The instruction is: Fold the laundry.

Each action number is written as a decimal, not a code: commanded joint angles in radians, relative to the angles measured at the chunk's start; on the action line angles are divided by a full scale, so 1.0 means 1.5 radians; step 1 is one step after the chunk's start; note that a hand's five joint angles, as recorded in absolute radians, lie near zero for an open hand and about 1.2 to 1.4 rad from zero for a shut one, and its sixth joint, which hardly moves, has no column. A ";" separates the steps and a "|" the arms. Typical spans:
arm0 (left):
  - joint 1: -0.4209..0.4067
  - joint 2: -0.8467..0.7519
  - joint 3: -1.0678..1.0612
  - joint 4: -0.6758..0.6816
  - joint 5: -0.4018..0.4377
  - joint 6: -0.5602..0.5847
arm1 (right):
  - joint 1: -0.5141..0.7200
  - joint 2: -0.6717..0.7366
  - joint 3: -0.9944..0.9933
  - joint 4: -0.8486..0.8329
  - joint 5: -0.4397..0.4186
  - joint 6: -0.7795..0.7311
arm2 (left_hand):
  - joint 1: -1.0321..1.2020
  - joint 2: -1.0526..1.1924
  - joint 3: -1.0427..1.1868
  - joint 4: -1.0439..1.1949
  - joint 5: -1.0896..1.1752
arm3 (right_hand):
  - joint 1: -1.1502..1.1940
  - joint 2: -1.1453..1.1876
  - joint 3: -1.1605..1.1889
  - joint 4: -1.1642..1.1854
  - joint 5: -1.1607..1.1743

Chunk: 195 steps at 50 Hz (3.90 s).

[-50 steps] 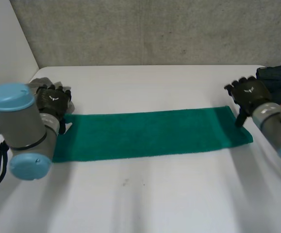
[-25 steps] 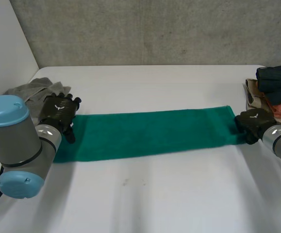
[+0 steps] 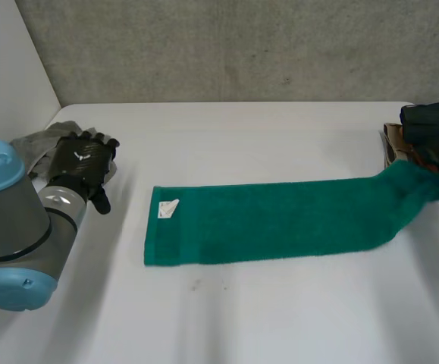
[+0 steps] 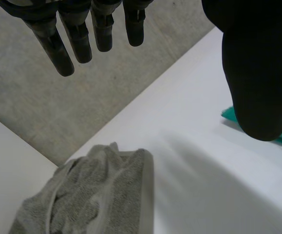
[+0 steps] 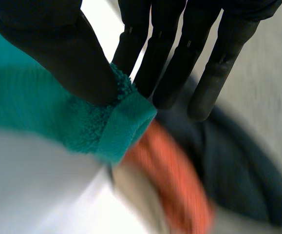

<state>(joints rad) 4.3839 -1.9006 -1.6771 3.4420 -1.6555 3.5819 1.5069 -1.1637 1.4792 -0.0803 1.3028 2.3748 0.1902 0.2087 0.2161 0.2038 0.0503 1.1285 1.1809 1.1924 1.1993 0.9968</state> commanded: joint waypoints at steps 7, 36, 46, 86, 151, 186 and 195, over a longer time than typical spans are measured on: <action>0.009 0.070 -0.037 -0.002 -0.002 -0.002 | 0.451 0.077 -0.055 -0.191 -0.074 0.050 | -0.008 -0.020 -0.025 -0.017 -0.031 | 0.179 0.144 0.136 0.131 0.150; -0.118 0.047 0.000 0.003 0.012 -0.001 | 0.458 0.086 0.016 -0.057 0.155 0.166 | -0.010 -0.022 -0.027 -0.019 -0.033 | -0.636 -0.671 -0.679 -0.683 -0.665; -0.254 -0.140 0.136 0.000 0.031 -0.015 | 0.418 0.081 0.108 -0.102 0.152 0.174 | 0.004 -0.009 -0.013 -0.005 -0.019 | -0.636 -0.671 -0.679 -0.683 -0.665; -0.123 -0.094 0.089 -0.014 -0.138 0.043 | 0.374 0.037 0.143 -0.112 0.218 -0.050 | 0.008 -0.005 -0.010 -0.001 -0.015 | 0.179 0.144 0.136 0.131 0.150; -0.220 -0.134 0.139 -0.161 -0.114 -0.103 | 0.469 0.168 -0.179 0.119 0.163 0.302 | 0.025 0.013 0.008 0.016 0.002 | -0.580 -0.615 -0.623 -0.627 -0.609; -0.132 0.031 0.184 -0.217 0.314 -0.146 | 0.575 0.203 0.003 -0.190 0.178 0.190 | 0.031 0.019 0.014 0.022 0.008 | -0.525 -0.560 -0.568 -0.573 -0.554; -0.132 0.029 0.183 -0.216 0.315 -0.147 | 0.575 0.224 -0.024 -0.214 0.168 0.189 | 0.031 0.019 0.014 0.022 0.008 | -0.408 -0.443 -0.451 -0.455 -0.437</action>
<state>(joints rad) 4.1861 -1.8559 -1.4019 3.1176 -1.1836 3.3618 2.3701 -0.8439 1.4652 -0.3854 1.5663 2.6593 0.1940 0.2085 0.2162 0.2055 0.0503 0.3943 0.3797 0.3946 0.3915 0.2086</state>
